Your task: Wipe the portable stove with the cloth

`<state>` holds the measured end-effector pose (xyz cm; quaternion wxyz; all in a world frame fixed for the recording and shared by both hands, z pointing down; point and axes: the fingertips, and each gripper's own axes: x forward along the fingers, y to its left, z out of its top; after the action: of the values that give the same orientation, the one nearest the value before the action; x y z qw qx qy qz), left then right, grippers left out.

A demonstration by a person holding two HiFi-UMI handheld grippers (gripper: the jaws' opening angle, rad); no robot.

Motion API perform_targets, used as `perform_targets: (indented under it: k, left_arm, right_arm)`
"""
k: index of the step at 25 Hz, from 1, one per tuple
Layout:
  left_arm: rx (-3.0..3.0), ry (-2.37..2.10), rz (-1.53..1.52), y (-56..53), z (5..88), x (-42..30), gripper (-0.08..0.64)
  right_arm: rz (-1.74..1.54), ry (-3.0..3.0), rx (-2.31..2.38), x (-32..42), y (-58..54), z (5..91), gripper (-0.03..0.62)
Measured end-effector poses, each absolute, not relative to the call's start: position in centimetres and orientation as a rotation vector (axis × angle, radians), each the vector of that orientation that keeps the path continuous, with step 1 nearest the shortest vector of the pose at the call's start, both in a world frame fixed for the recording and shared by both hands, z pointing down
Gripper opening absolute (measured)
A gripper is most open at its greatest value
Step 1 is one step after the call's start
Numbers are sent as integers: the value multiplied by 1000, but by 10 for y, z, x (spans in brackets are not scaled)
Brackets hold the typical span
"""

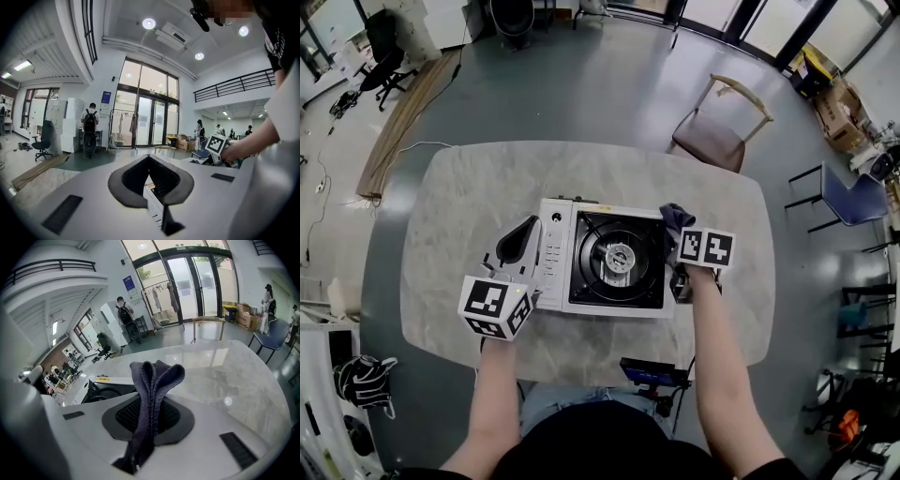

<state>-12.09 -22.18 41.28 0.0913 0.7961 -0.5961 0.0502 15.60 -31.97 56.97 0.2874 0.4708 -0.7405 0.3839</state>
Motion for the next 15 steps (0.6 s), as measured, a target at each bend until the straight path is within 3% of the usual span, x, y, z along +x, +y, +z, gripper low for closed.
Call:
perform_targets:
  k: [15]
  left_arm:
    - [2439, -1710, 159, -215, 404, -104, 11]
  right_arm:
    - [1041, -2011, 1161, 142, -272, 567, 63]
